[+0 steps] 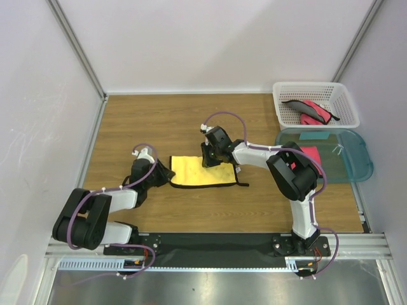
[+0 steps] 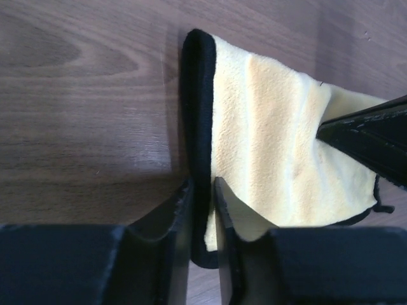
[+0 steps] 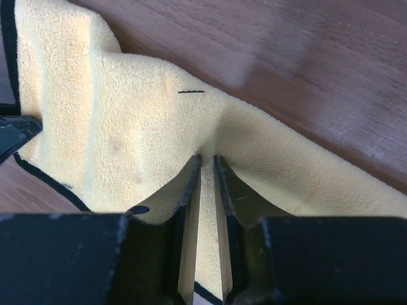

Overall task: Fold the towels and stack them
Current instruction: Fold the towel

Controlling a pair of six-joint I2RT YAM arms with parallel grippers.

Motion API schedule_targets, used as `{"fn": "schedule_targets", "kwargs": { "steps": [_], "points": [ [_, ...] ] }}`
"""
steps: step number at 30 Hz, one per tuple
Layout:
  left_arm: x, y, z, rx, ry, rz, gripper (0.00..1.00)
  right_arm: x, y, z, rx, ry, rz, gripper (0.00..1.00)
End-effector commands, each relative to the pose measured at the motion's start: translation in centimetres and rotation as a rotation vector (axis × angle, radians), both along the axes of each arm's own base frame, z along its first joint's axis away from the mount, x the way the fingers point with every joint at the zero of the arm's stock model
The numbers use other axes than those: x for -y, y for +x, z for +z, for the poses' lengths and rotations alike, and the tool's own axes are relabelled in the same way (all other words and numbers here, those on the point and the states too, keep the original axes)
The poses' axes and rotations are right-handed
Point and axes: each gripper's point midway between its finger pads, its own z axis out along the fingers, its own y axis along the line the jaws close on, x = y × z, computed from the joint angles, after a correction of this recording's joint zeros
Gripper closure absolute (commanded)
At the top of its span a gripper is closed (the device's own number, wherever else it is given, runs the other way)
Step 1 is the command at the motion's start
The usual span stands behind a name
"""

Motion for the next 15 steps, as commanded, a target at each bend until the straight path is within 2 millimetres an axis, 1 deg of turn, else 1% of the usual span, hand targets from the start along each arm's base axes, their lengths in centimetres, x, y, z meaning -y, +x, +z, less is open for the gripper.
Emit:
{"fn": "schedule_targets", "kwargs": {
  "steps": [1,3,4,5,9,10,11,13,14,15],
  "points": [
    [0.2,-0.8,-1.1,-0.042,-0.006,-0.022,0.77,0.0,0.5,-0.7,-0.004,-0.012,-0.011,0.8],
    [0.1,-0.6,-1.0,-0.036,0.001,-0.018,0.85,0.0,0.5,-0.7,-0.001,-0.011,-0.012,0.8],
    [0.1,-0.4,-0.7,-0.024,0.004,-0.018,0.95,0.0,0.5,-0.7,-0.002,-0.01,-0.011,0.8],
    [0.0,-0.3,-0.6,-0.019,0.011,-0.017,1.0,0.0,0.6,-0.6,0.0,-0.01,-0.01,0.8],
    [-0.8,0.2,0.4,0.012,0.036,0.025,1.0,0.2,0.8,-0.3,0.003,-0.013,-0.017,0.8],
    [-1.1,0.7,0.9,0.026,0.05,0.036,1.0,0.0,0.7,-0.1,0.0,-0.008,-0.013,0.8],
    [-1.5,0.5,1.3,0.029,0.074,0.042,1.0,-0.1,0.8,0.5,0.003,0.004,-0.015,0.8],
    [-2.7,1.0,2.0,0.051,0.129,0.084,1.0,-0.3,0.4,1.4,-0.006,0.027,-0.001,0.8],
    [-3.0,0.8,2.2,0.048,0.16,0.081,1.0,-0.4,0.3,2.6,0.005,0.047,0.003,0.8],
    [-3.6,1.2,3.4,0.088,0.18,0.102,1.0,-0.4,-0.1,3.2,0.001,0.057,0.009,0.8]
  ]
}}
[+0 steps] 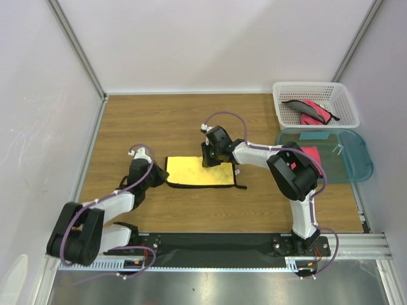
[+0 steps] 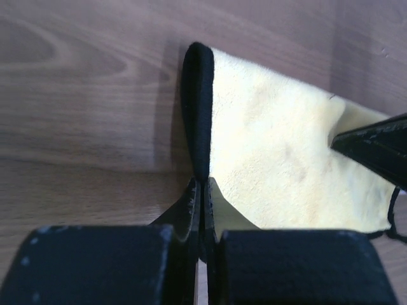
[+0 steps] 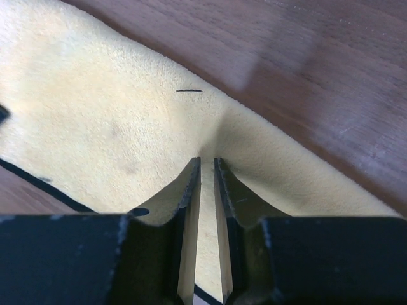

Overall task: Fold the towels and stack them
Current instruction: Fold the towel

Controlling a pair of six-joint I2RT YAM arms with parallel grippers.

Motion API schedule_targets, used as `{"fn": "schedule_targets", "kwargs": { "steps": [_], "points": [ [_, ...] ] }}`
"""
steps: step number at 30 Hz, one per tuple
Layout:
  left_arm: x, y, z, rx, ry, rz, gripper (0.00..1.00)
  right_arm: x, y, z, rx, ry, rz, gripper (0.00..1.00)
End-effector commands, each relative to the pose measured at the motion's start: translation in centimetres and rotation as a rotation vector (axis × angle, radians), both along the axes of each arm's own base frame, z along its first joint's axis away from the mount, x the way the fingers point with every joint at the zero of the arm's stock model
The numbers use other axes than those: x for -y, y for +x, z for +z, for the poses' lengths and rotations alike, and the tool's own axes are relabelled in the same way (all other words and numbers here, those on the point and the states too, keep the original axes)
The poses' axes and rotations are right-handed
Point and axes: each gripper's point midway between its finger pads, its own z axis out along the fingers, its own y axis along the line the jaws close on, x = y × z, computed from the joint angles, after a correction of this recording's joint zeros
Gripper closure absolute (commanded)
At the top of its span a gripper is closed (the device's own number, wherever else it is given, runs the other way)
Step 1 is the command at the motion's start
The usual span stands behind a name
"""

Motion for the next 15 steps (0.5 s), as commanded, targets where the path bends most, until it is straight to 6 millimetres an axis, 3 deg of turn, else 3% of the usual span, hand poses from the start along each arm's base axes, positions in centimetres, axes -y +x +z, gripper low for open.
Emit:
{"fn": "schedule_targets", "kwargs": {
  "steps": [1,2,7,11,15],
  "points": [
    [-2.2,1.9,3.4,0.11,0.125,0.054,1.0,-0.4,-0.6,3.4,0.003,0.058,0.018,0.8],
    [-2.4,1.7,3.7,0.111,0.138,0.055,1.0,-0.3,-0.9,4.6,0.019,0.072,0.023,0.8],
    [-2.9,2.0,6.4,0.188,0.177,0.075,1.0,1.2,-2.7,5.4,-0.011,0.064,0.027,0.79],
    [-1.4,1.8,7.5,0.205,0.206,0.026,1.0,2.7,-4.4,3.5,-0.058,0.028,0.008,0.8],
    [0.8,1.7,9.6,0.255,0.222,-0.038,1.0,3.0,-5.6,1.6,-0.098,0.017,0.0,0.8]
  ]
}}
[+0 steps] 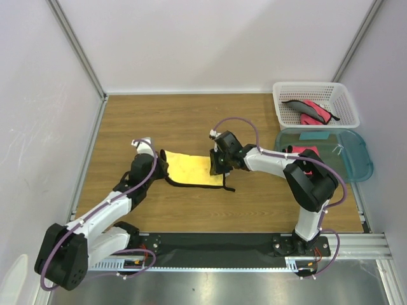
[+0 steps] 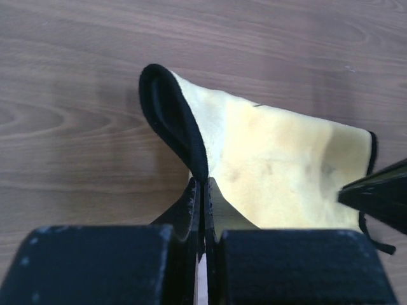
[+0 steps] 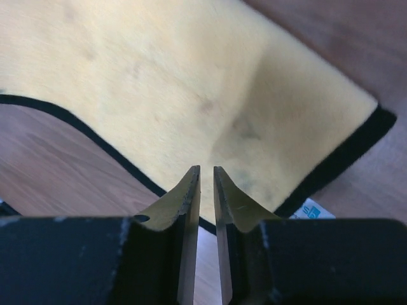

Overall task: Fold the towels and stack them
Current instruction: Fold the towel

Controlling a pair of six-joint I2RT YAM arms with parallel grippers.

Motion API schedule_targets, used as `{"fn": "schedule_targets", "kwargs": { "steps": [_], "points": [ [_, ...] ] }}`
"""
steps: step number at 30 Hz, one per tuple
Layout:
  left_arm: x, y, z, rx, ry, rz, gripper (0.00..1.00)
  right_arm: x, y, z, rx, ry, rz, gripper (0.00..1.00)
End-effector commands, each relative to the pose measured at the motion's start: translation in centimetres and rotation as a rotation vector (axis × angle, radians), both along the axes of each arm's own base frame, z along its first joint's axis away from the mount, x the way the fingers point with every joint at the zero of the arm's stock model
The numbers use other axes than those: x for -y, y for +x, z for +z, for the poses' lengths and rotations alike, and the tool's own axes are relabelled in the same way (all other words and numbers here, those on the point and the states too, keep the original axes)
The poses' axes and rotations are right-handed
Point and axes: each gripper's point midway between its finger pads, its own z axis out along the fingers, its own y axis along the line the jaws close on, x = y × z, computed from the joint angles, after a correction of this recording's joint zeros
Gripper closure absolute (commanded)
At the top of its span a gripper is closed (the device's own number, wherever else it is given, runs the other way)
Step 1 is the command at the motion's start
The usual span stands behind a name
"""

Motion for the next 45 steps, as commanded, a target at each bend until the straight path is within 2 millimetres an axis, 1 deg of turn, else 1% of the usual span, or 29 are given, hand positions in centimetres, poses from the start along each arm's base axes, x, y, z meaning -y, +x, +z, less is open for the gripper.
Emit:
{"fn": "schedule_targets", "kwargs": {
  "steps": [1,2,4,5,7,8,11,12,14,15,17,18,19,21,22,24,25,26,27,28,29,31,32,33,35,42,43,45],
  "points": [
    [1.5,0.8,4.0,0.099,0.036,-0.042,1.0,0.4,-1.4,-1.7,-0.052,-0.016,-0.01,0.8],
    [2.4,0.4,4.2,0.102,0.037,-0.069,1.0,0.2,-1.5,-1.9,-0.051,-0.016,-0.012,0.81],
    [3.4,0.2,5.0,0.118,0.031,-0.096,1.0,0.1,-1.6,-2.3,-0.055,-0.015,-0.018,0.81],
    [4.4,-0.2,5.2,0.121,0.027,-0.128,1.0,-0.1,-1.5,-2.6,-0.056,-0.009,-0.021,0.81],
    [5.4,-0.3,5.5,0.129,0.022,-0.151,1.0,-0.3,-1.5,-2.7,-0.057,0.004,-0.023,0.81],
    [6.4,-0.6,5.0,0.116,0.028,-0.18,1.0,-0.5,-1.4,-2.9,-0.053,0.008,-0.021,0.82],
    [8.3,-0.9,5.1,0.112,0.02,-0.225,1.0,-1.2,-1.3,-3.4,-0.053,0.023,-0.021,0.82],
    [8.8,-0.9,4.4,0.092,0.025,-0.234,1.0,-1.4,-1.4,-3.4,-0.055,0.03,-0.015,0.82],
    [10.0,-0.9,4.6,0.094,0.024,-0.26,1.0,-2.1,-1.2,-3.4,-0.046,0.051,-0.009,0.83],
    [10.3,-0.9,4.1,0.08,0.035,-0.266,1.0,-2.4,-1.3,-3.6,-0.05,0.052,-0.001,0.83],
    [11.2,-0.8,4.4,0.086,0.029,-0.284,1.0,-2.9,-1.0,-3.3,-0.041,0.061,0.005,0.83],
    [11.6,-0.6,4.6,0.086,0.031,-0.289,1.0,-2.9,-0.8,-3.1,-0.036,0.061,0.002,0.83],
    [11.8,-0.5,4.1,0.074,0.039,-0.293,0.99,-2.8,-0.5,-2.6,-0.023,0.06,-0.004,0.83],
    [12.1,-0.4,3.7,0.062,0.05,-0.3,1.0,-2.0,-0.1,-1.8,0.002,0.042,-0.017,0.83],
    [12.3,-0.2,3.4,0.052,0.057,-0.302,1.0,-1.4,0.7,-0.2,0.031,0.059,-0.034,0.83],
    [12.8,0.0,3.5,0.049,0.054,-0.316,1.0,-0.3,1.2,1.1,0.055,0.055,-0.046,0.83],
    [13.0,0.0,3.3,0.044,0.054,-0.325,1.0,0.3,1.3,2.4,0.072,0.065,-0.05,0.83],
    [13.4,-0.1,3.1,0.035,0.051,-0.338,0.99,1.0,1.8,3.2,0.087,0.07,-0.065,0.83],
    [13.6,0.1,3.3,0.039,0.048,-0.341,1.0,1.5,1.9,3.5,0.098,0.067,-0.068,0.83],
    [13.7,0.1,3.3,0.039,0.048,-0.343,1.0,1.9,2.0,4.4,0.115,0.076,-0.071,0.82],
    [13.9,0.2,3.0,0.032,0.052,-0.344,1.0,2.5,2.2,4.3,0.117,0.064,-0.085,0.83],
    [14.1,0.4,3.3,0.034,0.054,-0.348,1.0,3.3,2.2,3.9,0.116,0.043,-0.093,0.83],
    [14.2,0.5,3.0,0.029,0.059,-0.35,1.0,3.8,2.4,3.4,0.109,0.033,-0.106,0.83],
    [14.5,0.6,3.3,0.031,0.059,-0.356,1.0,4.1,2.4,3.0,0.101,0.025,-0.112,0.83],
    [14.7,0.6,3.1,0.025,0.064,-0.363,1.0,4.4,2.3,1.9,0.076,0.023,-0.113,0.83],
    [16.2,0.6,3.3,0.024,0.061,-0.402,1.0,3.7,2.0,0.1,0.037,0.045,-0.092,0.84],
    [16.4,0.5,2.9,0.013,0.066,-0.41,1.0,3.6,2.1,0.0,0.039,0.046,-0.09,0.84],
    [17.0,0.3,2.9,0.01,0.067,-0.425,1.0,3.6,2.0,-0.8,0.025,0.038,-0.09,0.84]
  ]
}}
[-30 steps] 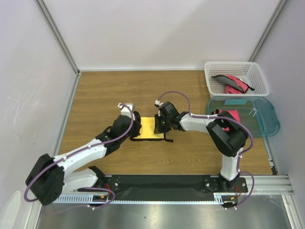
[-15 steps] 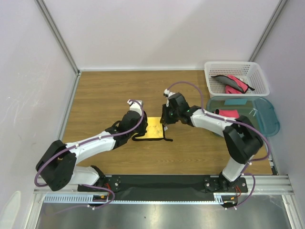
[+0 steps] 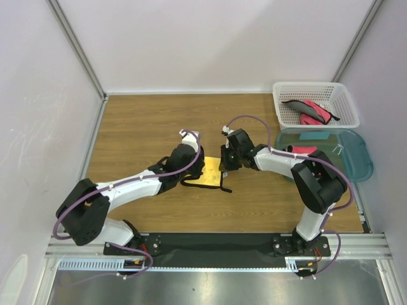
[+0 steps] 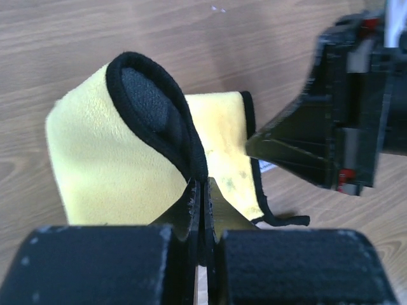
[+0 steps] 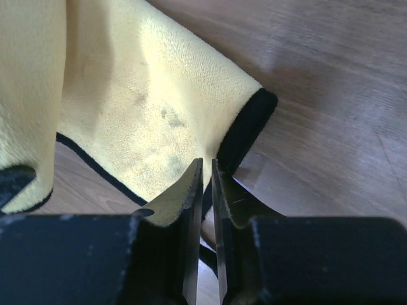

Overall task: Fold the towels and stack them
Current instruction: Fold the towel

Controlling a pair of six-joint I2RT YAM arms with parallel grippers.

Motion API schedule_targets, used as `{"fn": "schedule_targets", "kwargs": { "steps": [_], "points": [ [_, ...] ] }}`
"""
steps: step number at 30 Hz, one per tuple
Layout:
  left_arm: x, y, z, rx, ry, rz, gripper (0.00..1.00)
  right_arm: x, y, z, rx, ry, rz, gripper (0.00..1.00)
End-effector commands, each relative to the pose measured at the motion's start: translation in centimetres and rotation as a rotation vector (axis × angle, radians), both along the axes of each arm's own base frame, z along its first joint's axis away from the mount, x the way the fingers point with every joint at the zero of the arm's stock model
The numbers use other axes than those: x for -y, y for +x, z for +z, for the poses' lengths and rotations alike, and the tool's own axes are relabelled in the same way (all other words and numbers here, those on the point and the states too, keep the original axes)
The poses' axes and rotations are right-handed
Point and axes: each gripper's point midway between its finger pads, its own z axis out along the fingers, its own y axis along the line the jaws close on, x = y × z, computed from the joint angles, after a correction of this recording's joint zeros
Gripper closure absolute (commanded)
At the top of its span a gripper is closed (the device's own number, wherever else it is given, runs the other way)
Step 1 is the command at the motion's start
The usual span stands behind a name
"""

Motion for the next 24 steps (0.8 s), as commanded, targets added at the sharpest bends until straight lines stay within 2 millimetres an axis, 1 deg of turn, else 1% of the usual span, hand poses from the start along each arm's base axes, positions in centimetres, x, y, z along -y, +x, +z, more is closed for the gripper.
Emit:
{"fn": "schedule_targets", "kwargs": {
  "steps": [1,7,11,15,17,18,20,21,23,24],
  "points": [
    [2.4,0.1,1.2,0.025,-0.022,-0.064,1.0,-0.7,0.6,-0.1,0.022,0.027,0.019,0.84],
    [4.0,-0.6,0.9,0.016,-0.018,-0.119,1.0,0.3,0.2,-2.3,-0.011,-0.023,-0.008,0.86],
    [5.0,-1.1,0.6,0.01,-0.017,-0.152,1.0,1.1,0.0,-3.3,-0.025,-0.049,-0.041,0.86],
    [6.0,-1.3,-0.1,-0.009,-0.013,-0.183,1.0,1.5,-0.3,-4.0,-0.046,-0.062,-0.061,0.88],
    [6.6,-1.5,-0.2,-0.013,-0.011,-0.197,1.0,1.6,-0.4,-4.3,-0.051,-0.062,-0.07,0.88],
    [6.8,-1.5,-0.2,-0.013,-0.012,-0.202,1.0,1.7,-0.4,-4.2,-0.052,-0.061,-0.074,0.89],
    [7.1,-1.7,-0.7,-0.025,-0.003,-0.206,1.0,1.9,-0.4,-4.1,-0.052,-0.065,-0.084,0.89],
    [7.2,-1.6,-0.8,-0.029,-0.002,-0.203,1.0,1.8,-0.2,-3.3,-0.034,-0.054,-0.088,0.89],
    [7.2,-1.6,-1.4,-0.046,0.003,-0.193,1.0,2.1,0.0,-2.4,-0.013,-0.051,-0.1,0.89],
    [7.2,-1.5,-1.6,-0.05,0.004,-0.19,1.0,2.2,0.1,-1.4,0.003,-0.041,-0.101,0.9]
  ]
}}
